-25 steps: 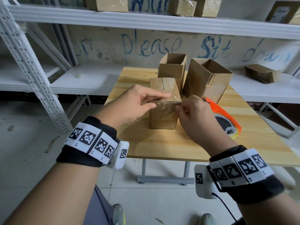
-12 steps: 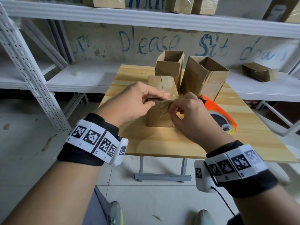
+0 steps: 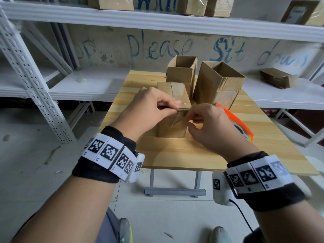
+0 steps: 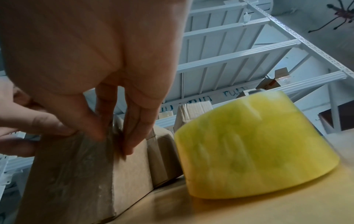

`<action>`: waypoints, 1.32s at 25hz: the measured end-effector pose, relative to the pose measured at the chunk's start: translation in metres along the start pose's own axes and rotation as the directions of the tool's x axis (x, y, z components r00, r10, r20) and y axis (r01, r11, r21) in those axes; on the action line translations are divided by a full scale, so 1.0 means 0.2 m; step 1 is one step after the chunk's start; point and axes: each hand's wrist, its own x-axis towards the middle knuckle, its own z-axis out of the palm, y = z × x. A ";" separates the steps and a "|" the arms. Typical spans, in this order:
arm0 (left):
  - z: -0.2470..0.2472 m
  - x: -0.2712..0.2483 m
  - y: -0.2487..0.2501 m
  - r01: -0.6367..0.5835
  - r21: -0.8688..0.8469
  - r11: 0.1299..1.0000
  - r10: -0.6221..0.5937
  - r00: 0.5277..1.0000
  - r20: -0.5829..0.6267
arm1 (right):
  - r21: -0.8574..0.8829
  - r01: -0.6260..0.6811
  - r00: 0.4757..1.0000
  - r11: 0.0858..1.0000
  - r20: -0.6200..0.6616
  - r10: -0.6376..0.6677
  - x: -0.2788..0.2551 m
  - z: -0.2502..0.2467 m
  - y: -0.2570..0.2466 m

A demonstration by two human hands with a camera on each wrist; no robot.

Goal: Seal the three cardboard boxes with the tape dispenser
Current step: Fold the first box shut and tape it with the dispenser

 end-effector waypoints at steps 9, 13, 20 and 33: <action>-0.04 0.00 -0.01 0.039 -0.005 0.999 -0.038 0.994 0.104 | -0.102 -0.089 0.993 0.991 0.072 0.096 0.02 -0.04 0.00; -0.03 0.00 0.00 0.018 0.025 1.000 -0.020 0.995 0.098 | -0.152 -0.024 0.994 0.988 0.099 0.040 0.06 0.06 -0.04; 0.00 0.01 0.02 0.025 0.092 0.995 -0.026 1.000 0.009 | -0.113 -0.024 0.997 0.993 0.076 0.032 0.05 0.04 -0.03; 0.04 0.02 0.08 0.022 0.179 0.984 -0.005 0.995 -0.095 | -0.158 -0.098 0.980 0.983 0.156 0.123 0.03 0.08 -0.03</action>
